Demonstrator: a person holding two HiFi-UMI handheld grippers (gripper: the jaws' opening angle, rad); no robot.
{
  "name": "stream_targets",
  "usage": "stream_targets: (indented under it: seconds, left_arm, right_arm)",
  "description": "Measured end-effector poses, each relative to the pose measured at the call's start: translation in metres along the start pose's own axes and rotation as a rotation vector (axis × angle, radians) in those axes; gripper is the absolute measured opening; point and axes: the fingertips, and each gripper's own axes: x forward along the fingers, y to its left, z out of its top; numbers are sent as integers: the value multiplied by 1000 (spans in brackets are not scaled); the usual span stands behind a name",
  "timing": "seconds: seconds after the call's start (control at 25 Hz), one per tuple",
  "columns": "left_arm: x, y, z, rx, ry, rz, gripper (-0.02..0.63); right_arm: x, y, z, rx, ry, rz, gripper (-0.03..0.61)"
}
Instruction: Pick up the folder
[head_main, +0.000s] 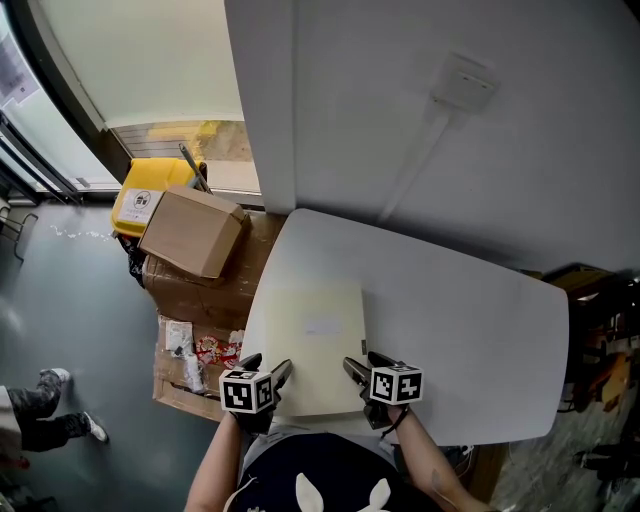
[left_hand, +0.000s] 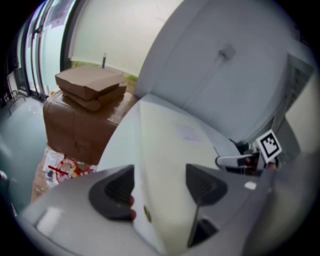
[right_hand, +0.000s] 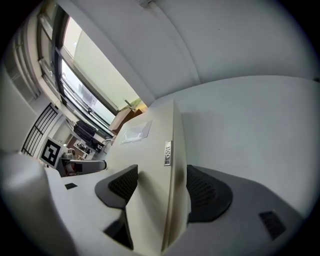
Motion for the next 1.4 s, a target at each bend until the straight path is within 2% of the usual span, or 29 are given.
stream_targets:
  seconds: [0.44, 0.76, 0.92, 1.12, 1.28, 1.4]
  left_arm:
    - [10, -2, -6, -54, 46, -74, 308]
    - [16, 0, -9, -79, 75, -119, 319]
    - [18, 0, -10, -108, 80, -162, 328]
    - [18, 0, -8, -108, 71, -170, 328]
    - [15, -3, -3, -58, 5, -173, 327]
    - [13, -7, 2, -6, -11, -180, 327]
  right_arm:
    - [7, -7, -8, 189, 16, 100, 284]
    - [12, -11, -12, 285, 14, 142, 301]
    - [10, -11, -12, 291, -3, 150, 301]
    - [9, -11, -11, 273, -6, 130, 301]
    - [6, -7, -11, 265, -17, 112, 300]
    - [2, -5, -13, 257, -26, 113, 299]
